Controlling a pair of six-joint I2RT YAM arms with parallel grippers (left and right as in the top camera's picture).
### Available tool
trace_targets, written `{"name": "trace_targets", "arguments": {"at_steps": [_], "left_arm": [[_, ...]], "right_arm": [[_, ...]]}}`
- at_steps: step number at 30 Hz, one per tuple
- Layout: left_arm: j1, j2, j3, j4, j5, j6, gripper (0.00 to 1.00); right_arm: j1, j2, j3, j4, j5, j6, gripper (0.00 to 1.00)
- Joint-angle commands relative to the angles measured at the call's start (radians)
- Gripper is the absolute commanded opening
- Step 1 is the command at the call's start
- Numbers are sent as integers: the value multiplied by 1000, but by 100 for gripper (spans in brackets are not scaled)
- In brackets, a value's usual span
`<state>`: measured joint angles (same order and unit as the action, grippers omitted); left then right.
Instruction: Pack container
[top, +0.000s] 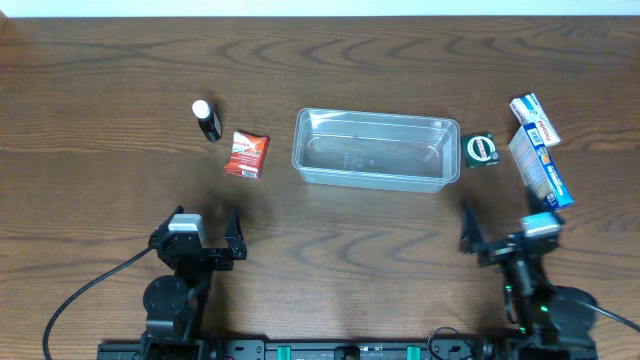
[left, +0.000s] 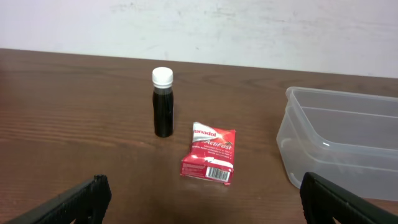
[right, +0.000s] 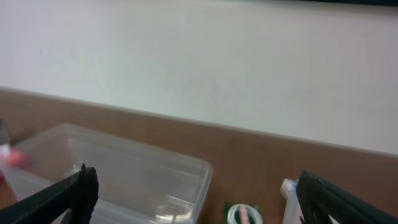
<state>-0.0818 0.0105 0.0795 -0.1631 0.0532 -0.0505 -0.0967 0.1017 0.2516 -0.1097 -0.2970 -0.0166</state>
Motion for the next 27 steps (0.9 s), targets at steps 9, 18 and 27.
{"name": "trace_targets", "arguments": {"at_steps": [9,18,27], "left_arm": [[-2,-6,-29,-7,7,13,98],[-2,-6,-29,-7,7,13,98],[-2,-6,-29,-7,7,13,98]], "right_arm": [[5,711,691,-479,-52,38,99],[4,1111,951,-711,-229,145,99],[45,1236,945,-830,-235,172,99]]}}
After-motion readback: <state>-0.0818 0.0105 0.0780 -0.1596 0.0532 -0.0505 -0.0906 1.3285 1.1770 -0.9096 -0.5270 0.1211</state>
